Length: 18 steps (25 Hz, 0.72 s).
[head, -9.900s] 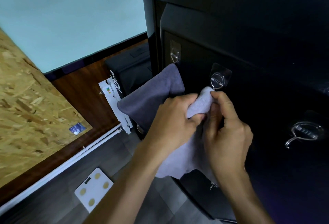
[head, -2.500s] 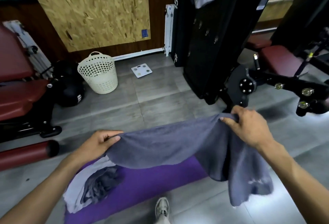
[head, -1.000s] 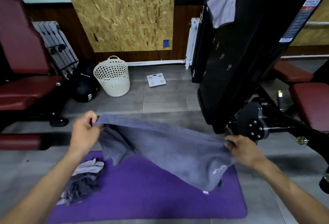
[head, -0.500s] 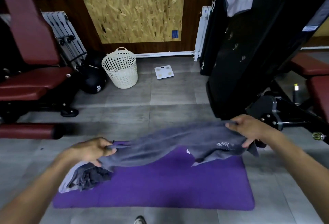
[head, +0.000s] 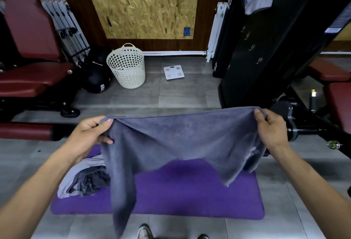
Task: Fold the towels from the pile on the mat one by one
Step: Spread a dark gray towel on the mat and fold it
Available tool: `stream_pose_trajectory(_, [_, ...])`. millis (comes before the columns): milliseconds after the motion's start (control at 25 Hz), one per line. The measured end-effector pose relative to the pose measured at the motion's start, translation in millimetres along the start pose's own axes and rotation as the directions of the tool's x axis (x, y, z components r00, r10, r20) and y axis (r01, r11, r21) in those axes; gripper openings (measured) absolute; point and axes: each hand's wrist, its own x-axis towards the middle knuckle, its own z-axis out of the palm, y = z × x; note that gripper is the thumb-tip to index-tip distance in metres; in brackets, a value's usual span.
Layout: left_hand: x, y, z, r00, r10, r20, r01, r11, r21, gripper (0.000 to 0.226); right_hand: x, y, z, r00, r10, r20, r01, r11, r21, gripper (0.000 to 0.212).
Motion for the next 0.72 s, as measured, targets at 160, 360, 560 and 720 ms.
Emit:
stream_pose_trajectory(160, [11, -5, -15, 0.997, 0.018, -0.071, -0.008, 0.991, 0.136, 0.026, 12, -12, -14, 0.861, 0.034, 0.508, 0.139, 0.944, -0.299, 0.038])
stream_pose_trajectory(360, [16, -13, -77, 0.981, -0.077, 0.176, -0.096, 0.597, 0.796, 0.023, 25, 6, -33, 0.914, -0.108, 0.392, 0.299, 0.831, -0.470, 0.037])
stream_pose_trajectory(560, [11, -13, -59, 0.991, 0.089, 0.101, -0.133, 0.521, 0.843, 0.054, 25, 38, -20, 0.838, -0.011, 0.545, 0.307, 0.836, -0.455, 0.025])
stream_pose_trajectory(720, [9, -56, -38, 0.930, 0.225, -0.290, -0.019, 0.819, 0.574, 0.024, 6, 73, 21, 0.964, -0.084, 0.253, 0.170, 0.924, -0.341, 0.014])
